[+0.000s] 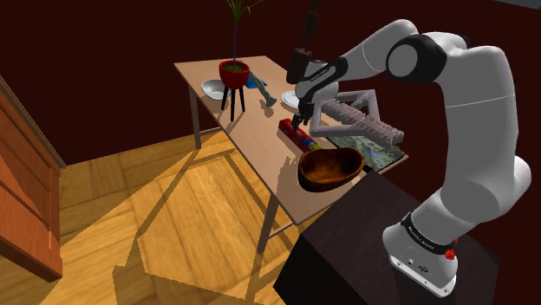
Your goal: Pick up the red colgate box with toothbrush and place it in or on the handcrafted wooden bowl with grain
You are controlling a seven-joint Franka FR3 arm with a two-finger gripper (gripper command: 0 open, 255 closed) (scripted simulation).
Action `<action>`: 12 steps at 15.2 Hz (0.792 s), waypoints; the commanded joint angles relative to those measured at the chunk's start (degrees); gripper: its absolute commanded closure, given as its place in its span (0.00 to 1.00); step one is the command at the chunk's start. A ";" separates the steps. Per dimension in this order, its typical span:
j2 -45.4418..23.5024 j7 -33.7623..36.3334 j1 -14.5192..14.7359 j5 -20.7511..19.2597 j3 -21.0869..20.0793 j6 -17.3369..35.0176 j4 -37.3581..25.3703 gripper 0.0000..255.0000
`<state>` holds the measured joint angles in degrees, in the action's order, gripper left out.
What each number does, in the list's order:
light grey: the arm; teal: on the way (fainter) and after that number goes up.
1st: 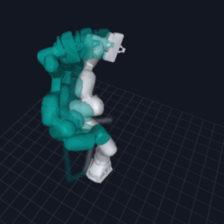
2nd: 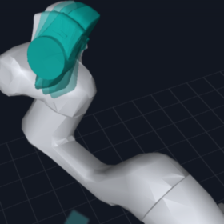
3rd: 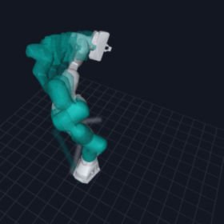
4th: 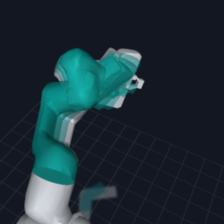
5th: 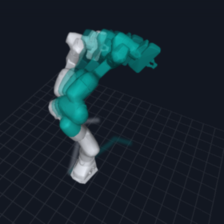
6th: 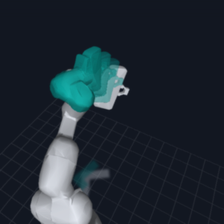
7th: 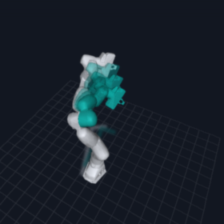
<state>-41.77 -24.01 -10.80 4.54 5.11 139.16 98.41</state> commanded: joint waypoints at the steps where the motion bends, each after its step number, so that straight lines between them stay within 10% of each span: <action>1: -2.47 -0.01 -0.17 0.18 -0.19 0.39 -2.10 0.00; 12: -6.57 -0.18 -0.43 0.47 -0.51 3.10 -3.49 0.00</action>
<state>-48.27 -24.19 -11.23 5.01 4.60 142.24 94.98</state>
